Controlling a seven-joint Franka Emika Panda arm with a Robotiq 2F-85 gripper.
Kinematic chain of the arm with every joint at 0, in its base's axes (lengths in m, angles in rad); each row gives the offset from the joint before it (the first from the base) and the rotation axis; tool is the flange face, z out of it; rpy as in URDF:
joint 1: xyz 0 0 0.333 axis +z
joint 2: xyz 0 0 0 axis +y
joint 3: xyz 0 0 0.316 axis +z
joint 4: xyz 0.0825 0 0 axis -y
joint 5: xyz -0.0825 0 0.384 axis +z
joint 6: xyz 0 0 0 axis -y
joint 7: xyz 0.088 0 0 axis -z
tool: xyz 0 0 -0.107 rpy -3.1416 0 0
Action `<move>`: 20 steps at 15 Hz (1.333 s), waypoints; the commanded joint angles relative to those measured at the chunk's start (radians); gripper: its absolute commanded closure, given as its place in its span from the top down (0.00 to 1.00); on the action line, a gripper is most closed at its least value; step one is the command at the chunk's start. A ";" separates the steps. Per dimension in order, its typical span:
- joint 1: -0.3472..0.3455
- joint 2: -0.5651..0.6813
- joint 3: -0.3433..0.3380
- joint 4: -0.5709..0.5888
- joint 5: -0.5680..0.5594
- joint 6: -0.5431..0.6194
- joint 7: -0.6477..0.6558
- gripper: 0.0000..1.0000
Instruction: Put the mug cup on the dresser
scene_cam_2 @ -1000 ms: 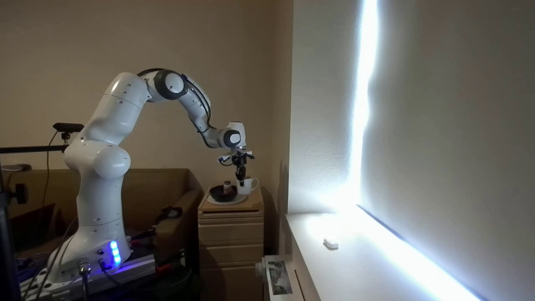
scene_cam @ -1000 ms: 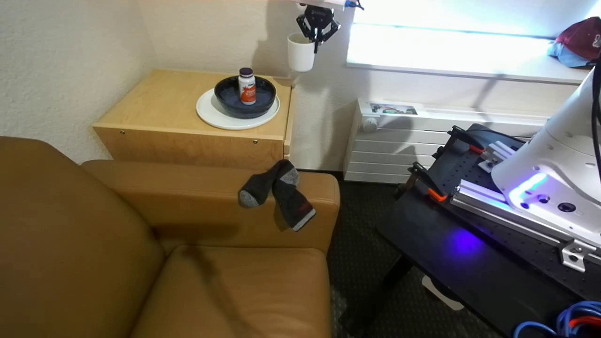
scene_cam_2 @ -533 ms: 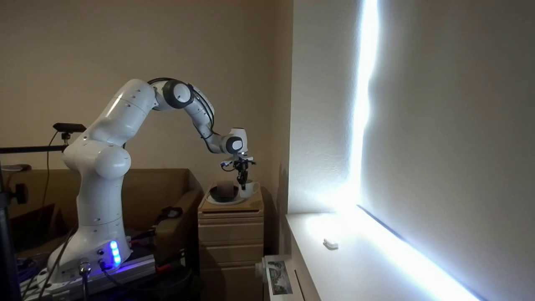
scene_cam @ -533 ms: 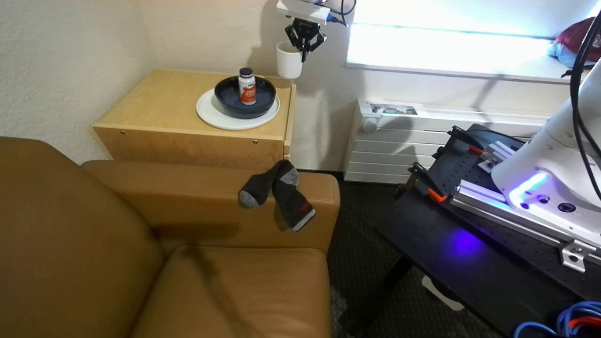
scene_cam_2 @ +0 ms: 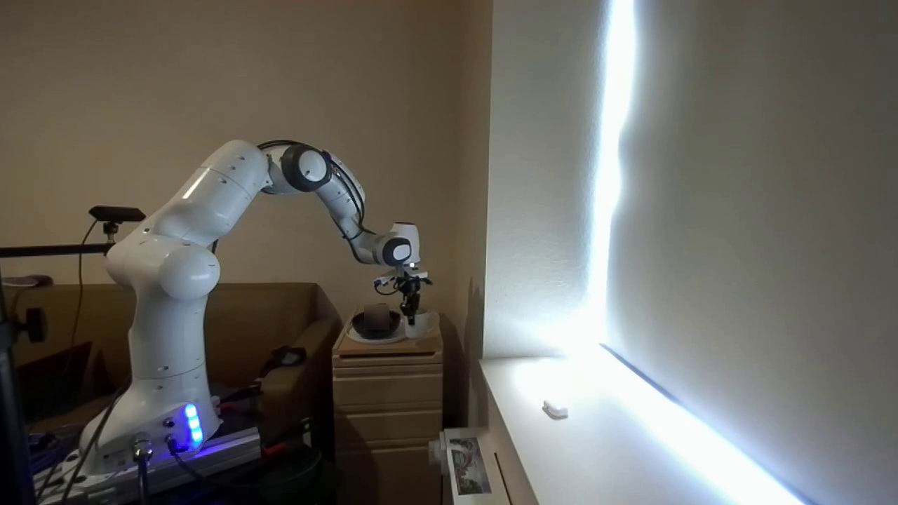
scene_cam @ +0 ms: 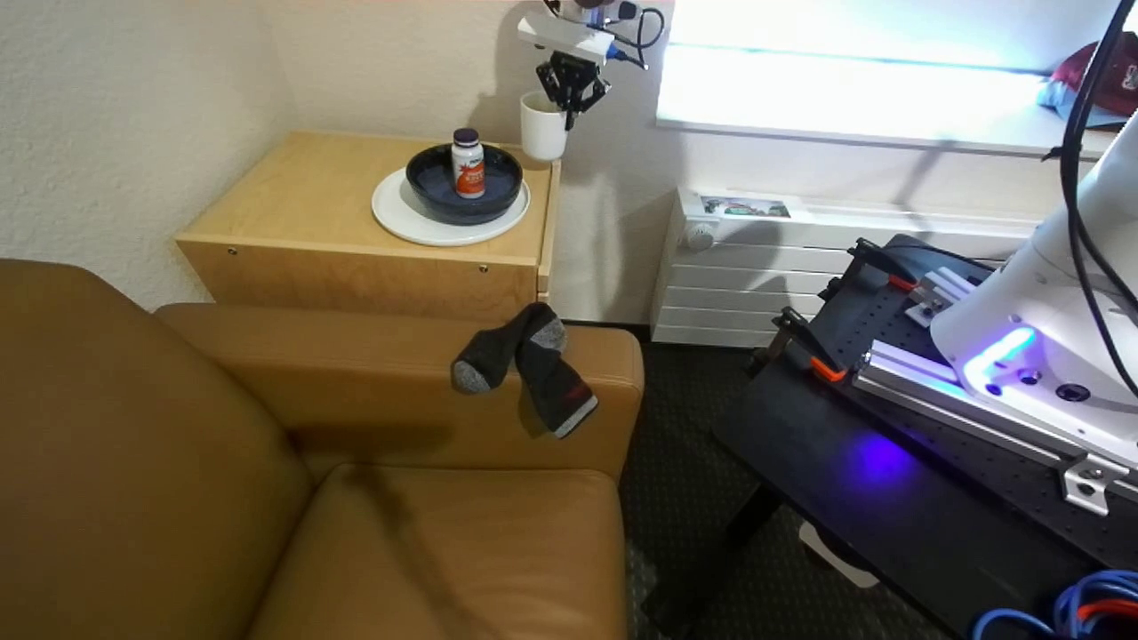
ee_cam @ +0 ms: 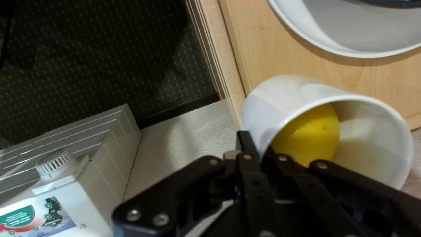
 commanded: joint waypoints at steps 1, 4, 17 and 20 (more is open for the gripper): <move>0.006 0.050 -0.005 0.083 0.038 0.009 0.016 0.01; 0.022 0.094 -0.012 0.140 0.027 -0.003 0.024 0.01; 0.046 0.244 -0.026 0.353 0.018 -0.123 0.061 0.01; 0.042 0.255 -0.025 0.381 0.019 -0.168 0.067 0.30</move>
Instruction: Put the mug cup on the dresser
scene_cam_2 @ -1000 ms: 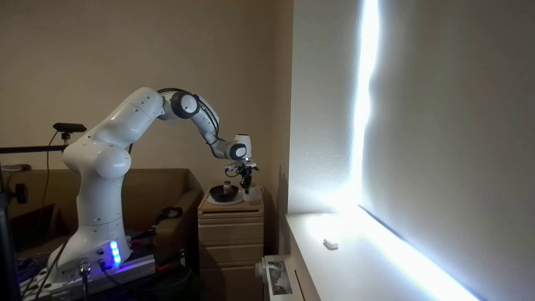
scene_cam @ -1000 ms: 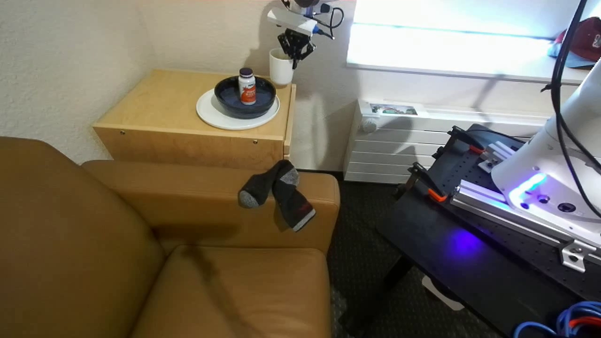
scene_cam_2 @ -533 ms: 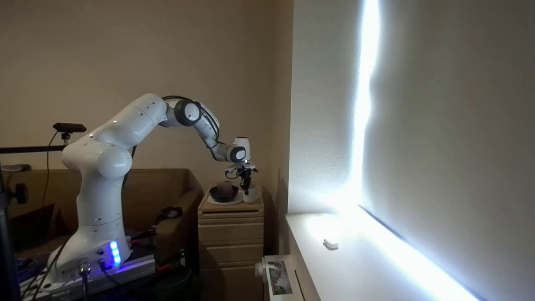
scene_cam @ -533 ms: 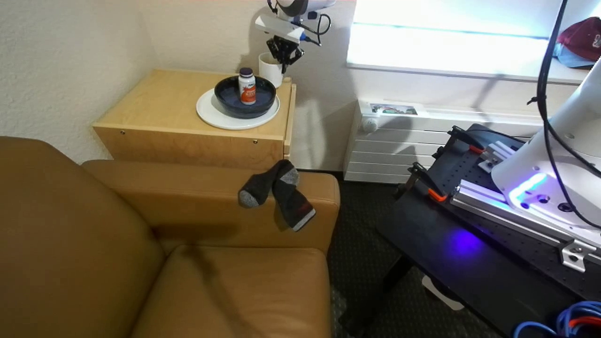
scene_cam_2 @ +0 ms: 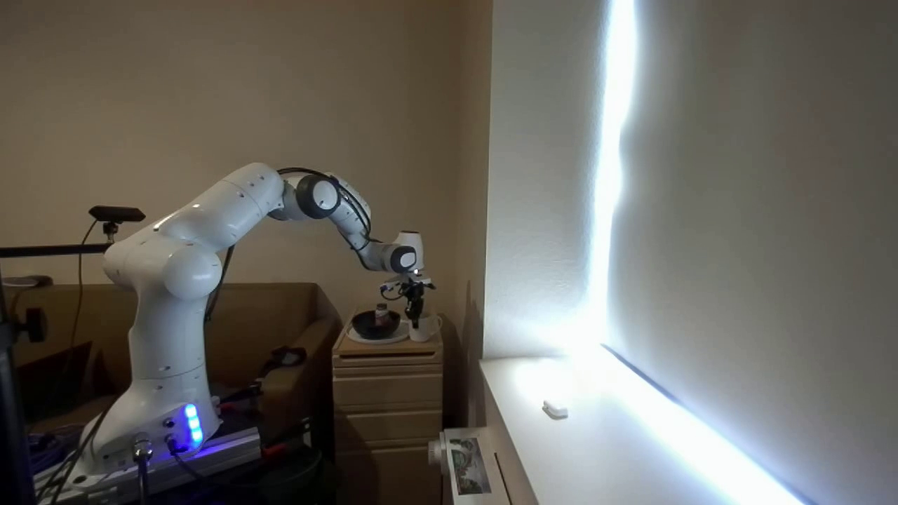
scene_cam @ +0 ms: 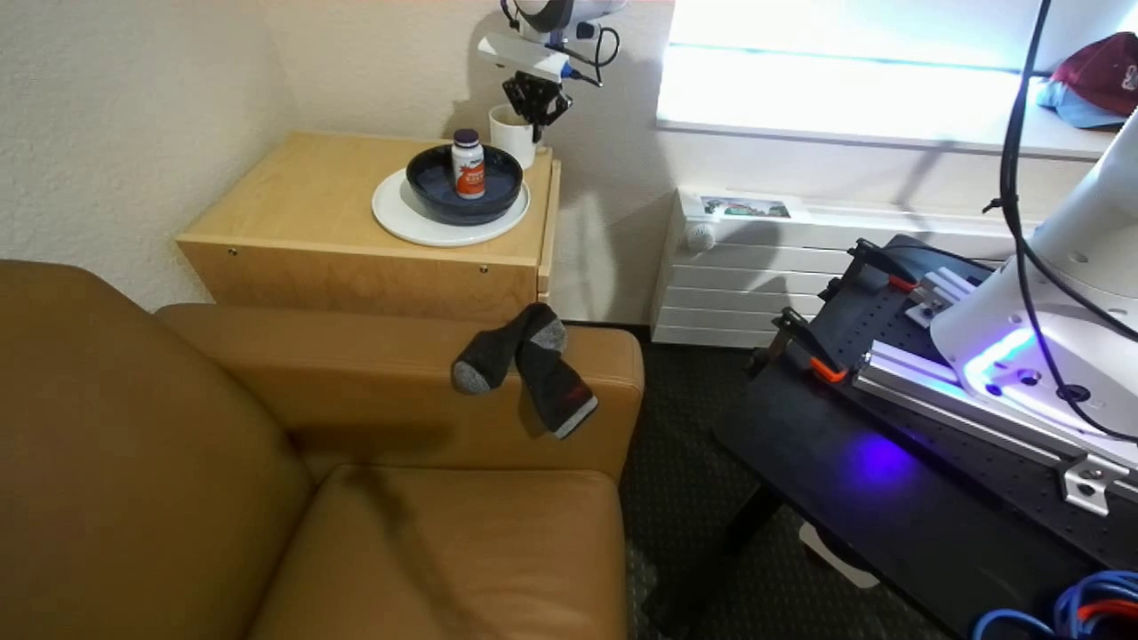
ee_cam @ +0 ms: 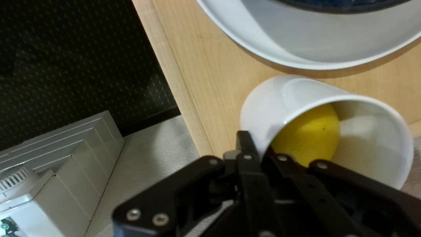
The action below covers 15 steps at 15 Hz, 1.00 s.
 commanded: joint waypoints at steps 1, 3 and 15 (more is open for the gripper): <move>-0.001 0.028 -0.005 0.064 0.003 -0.076 0.010 0.31; -0.006 0.023 0.001 0.064 0.008 -0.084 0.003 0.44; -0.028 -0.399 0.051 -0.362 0.036 0.199 -0.138 1.00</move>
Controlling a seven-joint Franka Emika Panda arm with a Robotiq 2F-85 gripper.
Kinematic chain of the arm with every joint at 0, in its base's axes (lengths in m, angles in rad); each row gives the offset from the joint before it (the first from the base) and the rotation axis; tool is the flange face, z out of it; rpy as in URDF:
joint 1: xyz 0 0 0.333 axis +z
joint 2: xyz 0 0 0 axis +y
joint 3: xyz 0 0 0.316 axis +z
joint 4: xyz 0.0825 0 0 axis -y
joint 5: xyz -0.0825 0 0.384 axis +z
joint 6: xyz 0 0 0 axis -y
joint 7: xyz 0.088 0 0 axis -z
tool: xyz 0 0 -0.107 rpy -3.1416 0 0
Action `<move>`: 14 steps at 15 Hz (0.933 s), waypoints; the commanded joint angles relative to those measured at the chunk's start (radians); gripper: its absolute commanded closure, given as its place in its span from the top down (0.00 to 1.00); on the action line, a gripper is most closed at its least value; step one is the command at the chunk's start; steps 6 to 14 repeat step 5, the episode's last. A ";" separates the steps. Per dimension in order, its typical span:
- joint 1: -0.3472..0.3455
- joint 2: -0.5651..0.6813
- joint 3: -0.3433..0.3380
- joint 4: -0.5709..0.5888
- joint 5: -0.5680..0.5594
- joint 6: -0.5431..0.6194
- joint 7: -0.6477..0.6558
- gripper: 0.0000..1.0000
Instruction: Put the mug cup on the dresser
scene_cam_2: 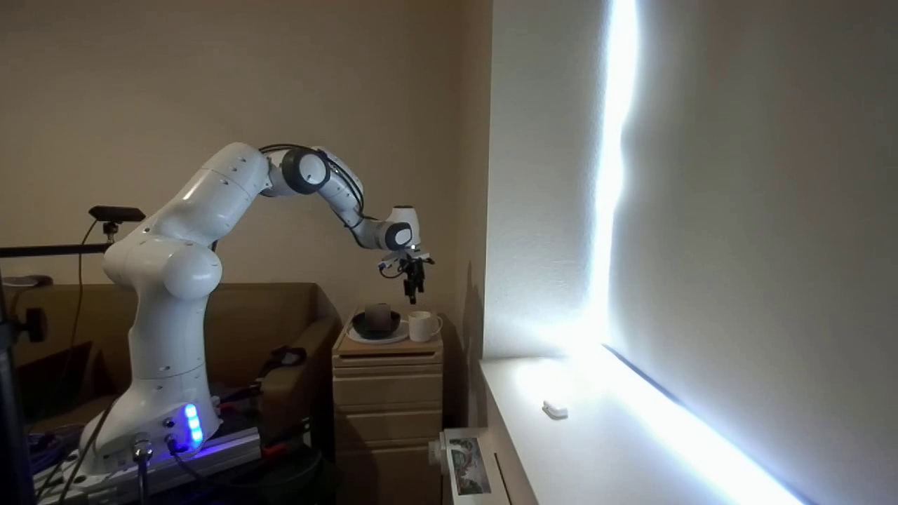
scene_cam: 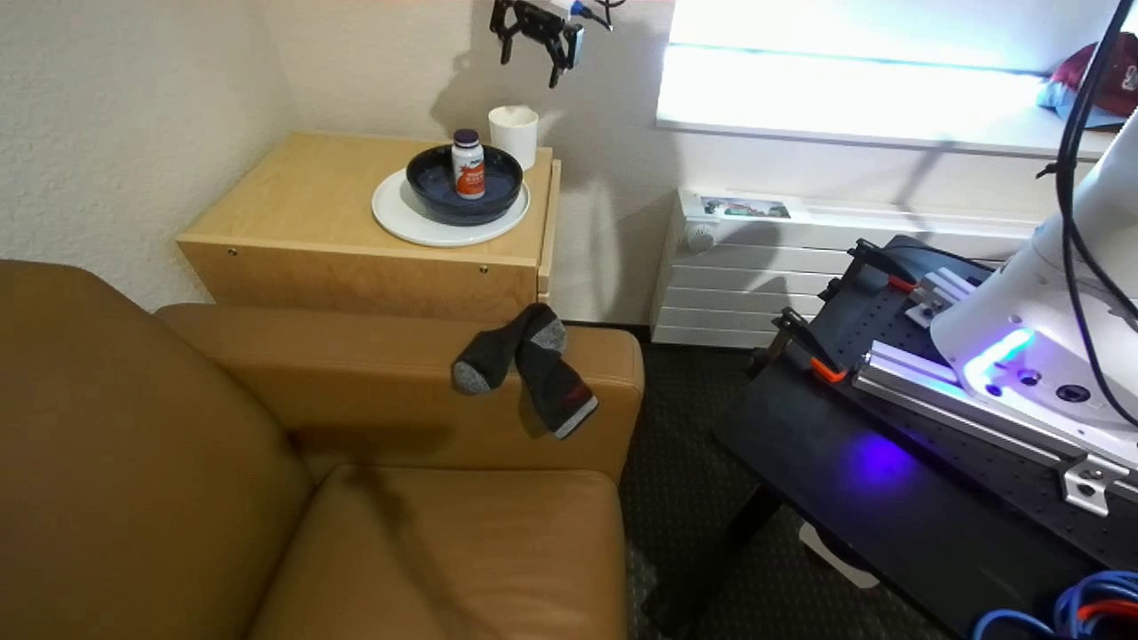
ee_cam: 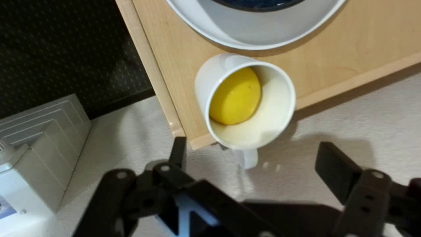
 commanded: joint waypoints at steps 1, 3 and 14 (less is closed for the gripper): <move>-0.042 -0.225 0.066 -0.237 0.055 0.154 -0.136 1.00; -0.065 -0.323 0.109 -0.327 0.114 0.253 -0.228 1.00; -0.029 -0.245 0.066 -0.218 0.094 0.199 -0.181 1.00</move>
